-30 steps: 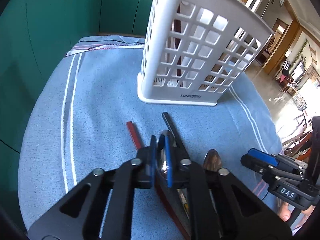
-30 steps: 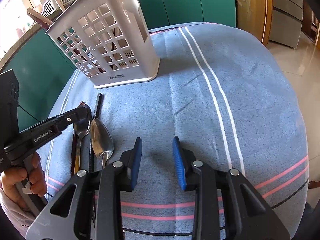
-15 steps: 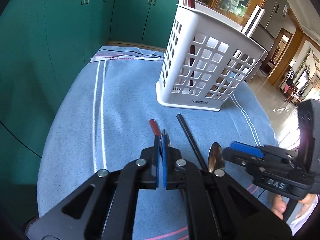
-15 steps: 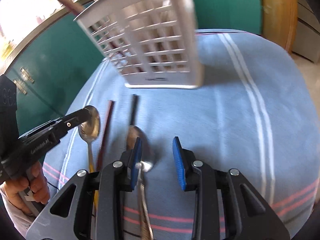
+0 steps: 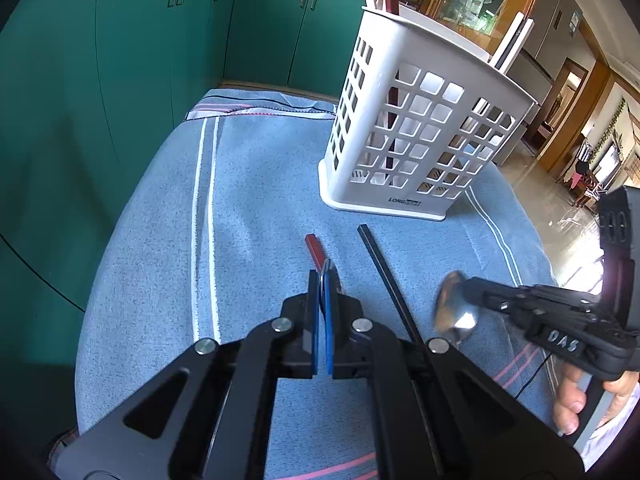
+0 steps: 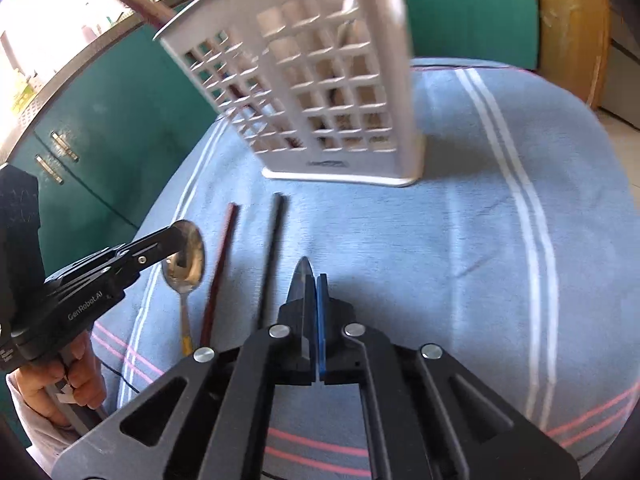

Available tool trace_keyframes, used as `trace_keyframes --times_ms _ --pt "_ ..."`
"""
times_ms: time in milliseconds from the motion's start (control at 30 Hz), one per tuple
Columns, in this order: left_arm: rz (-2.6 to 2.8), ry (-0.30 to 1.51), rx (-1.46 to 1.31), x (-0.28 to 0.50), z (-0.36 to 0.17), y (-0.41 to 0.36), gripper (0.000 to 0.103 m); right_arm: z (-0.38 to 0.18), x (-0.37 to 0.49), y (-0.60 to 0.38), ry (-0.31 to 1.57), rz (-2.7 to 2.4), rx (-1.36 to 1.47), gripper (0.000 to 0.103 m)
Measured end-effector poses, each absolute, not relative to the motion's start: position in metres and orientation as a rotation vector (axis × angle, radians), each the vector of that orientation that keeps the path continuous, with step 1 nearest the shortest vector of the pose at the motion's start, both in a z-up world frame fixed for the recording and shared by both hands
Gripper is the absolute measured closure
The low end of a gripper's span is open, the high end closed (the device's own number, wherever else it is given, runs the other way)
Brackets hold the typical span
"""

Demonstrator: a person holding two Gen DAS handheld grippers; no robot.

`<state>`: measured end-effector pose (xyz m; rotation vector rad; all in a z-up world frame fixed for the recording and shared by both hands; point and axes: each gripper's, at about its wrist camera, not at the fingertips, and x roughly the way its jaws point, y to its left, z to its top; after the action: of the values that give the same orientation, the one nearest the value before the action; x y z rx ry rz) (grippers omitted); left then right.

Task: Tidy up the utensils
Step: 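Close the right tool on the silver spoon beside the holder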

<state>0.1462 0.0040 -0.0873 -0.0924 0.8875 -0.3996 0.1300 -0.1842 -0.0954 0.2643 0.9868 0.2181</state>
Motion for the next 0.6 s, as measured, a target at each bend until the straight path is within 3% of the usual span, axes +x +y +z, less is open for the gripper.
trace_keyframes --times_ms 333,467,600 --pt "-0.408 0.896 -0.076 0.146 -0.09 0.002 0.101 -0.098 0.101 -0.22 0.991 0.168 0.272 0.101" --pt "-0.406 0.904 -0.078 0.147 -0.092 0.003 0.101 -0.098 0.106 -0.223 0.983 0.196 0.288 0.076" --pt "-0.406 0.906 -0.077 0.147 -0.092 0.003 0.101 -0.104 0.121 -0.219 0.997 0.229 0.29 0.075"
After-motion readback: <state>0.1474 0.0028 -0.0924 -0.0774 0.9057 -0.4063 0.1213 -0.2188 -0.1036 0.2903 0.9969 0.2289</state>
